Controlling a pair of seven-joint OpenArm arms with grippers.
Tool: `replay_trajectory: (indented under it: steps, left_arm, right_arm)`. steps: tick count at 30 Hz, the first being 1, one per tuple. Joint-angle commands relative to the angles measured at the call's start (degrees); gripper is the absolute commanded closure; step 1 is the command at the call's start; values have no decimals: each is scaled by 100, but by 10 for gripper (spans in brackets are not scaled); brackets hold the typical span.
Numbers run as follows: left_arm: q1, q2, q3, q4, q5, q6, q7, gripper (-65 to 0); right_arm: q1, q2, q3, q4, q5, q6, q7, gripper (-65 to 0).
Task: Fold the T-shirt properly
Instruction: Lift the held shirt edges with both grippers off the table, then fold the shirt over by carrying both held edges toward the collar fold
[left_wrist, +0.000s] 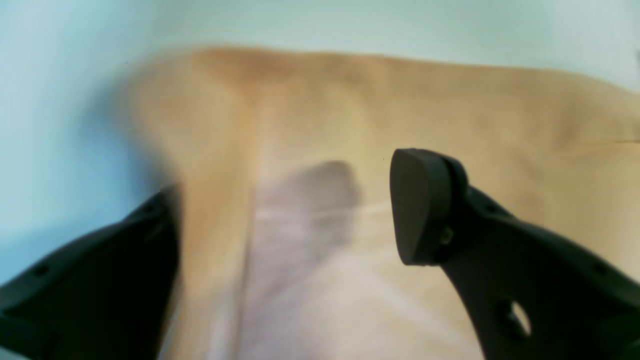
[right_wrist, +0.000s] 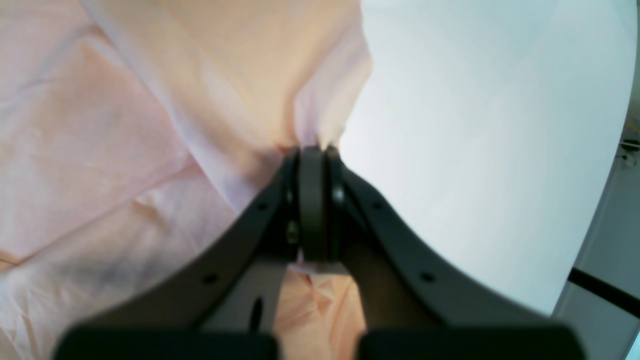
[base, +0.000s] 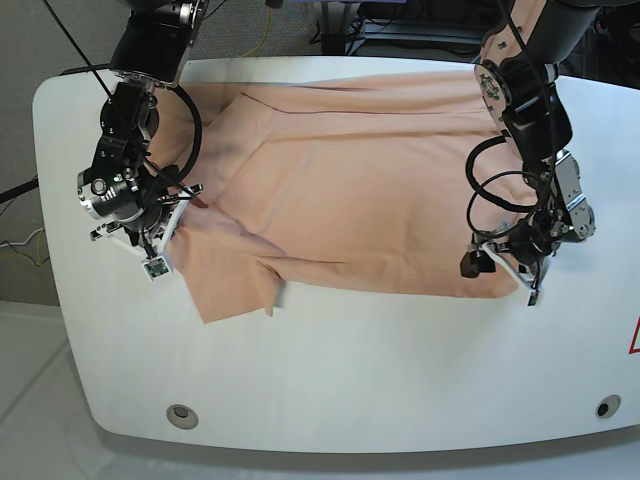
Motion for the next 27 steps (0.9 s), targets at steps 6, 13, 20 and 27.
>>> replay_trajectory:
  steps: [6,13,20,27]
  left_arm:
    - [-14,97,55,6,139,-3,254,-426]
    - [-14,97,55,41,139,-3,254,-19]
    - [-5,53,160,67,104,-3,254,-21]
    - [22,-9,169,621,104,-3,245,-32]
  right_arm:
    - [95,71,17,105,28,-3,73,0]
    - [95,71,17,105,28,-3,73,0]
    - [112,54,17,105,28,-3,82,0]
    - [121,54,17,105,28,-3,82,0]
